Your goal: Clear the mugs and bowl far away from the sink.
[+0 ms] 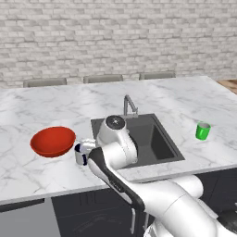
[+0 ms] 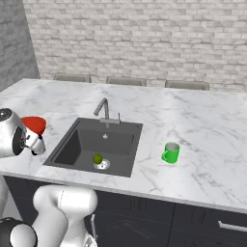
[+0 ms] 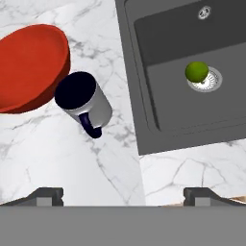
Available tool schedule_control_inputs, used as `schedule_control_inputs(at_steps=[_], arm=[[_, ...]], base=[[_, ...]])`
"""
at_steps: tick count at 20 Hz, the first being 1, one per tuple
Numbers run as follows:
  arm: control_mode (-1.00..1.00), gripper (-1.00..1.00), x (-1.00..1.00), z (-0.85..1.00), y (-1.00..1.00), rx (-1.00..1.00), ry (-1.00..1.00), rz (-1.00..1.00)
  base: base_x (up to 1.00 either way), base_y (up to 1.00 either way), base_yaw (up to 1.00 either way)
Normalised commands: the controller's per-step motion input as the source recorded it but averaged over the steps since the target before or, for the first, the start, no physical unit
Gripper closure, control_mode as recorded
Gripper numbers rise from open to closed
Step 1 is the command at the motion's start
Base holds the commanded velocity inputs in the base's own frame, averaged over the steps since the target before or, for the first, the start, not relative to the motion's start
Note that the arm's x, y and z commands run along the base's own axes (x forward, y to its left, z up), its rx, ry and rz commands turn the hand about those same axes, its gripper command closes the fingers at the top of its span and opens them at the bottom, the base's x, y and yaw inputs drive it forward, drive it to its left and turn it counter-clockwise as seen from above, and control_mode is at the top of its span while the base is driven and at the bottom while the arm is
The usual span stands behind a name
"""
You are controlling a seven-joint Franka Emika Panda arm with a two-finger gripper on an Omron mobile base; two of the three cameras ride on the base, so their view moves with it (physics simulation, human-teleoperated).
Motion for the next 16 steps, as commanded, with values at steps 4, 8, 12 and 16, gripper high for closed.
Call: schedule_control_inputs(at_steps=[4, 8, 12, 16], arm=[[-1.0, -1.0, 0.05, -0.1, 0.48, 0.0, 0.0, 0.09], [-1.0, -1.0, 0.26, -0.17, 0.3, 0.0, 0.0, 0.12], [-1.0, -1.0, 0.31, -0.27, 0.21, 0.0, 0.0, 0.12], [-1.0, -1.0, 0.13, -0.35, 0.04, 0.0, 0.0, 0.07]], base=[[0.0, 0.0, 0.0], [0.0, 0.0, 0.0], [0.0, 0.0, 0.0], [0.0, 0.0, 0.0]])
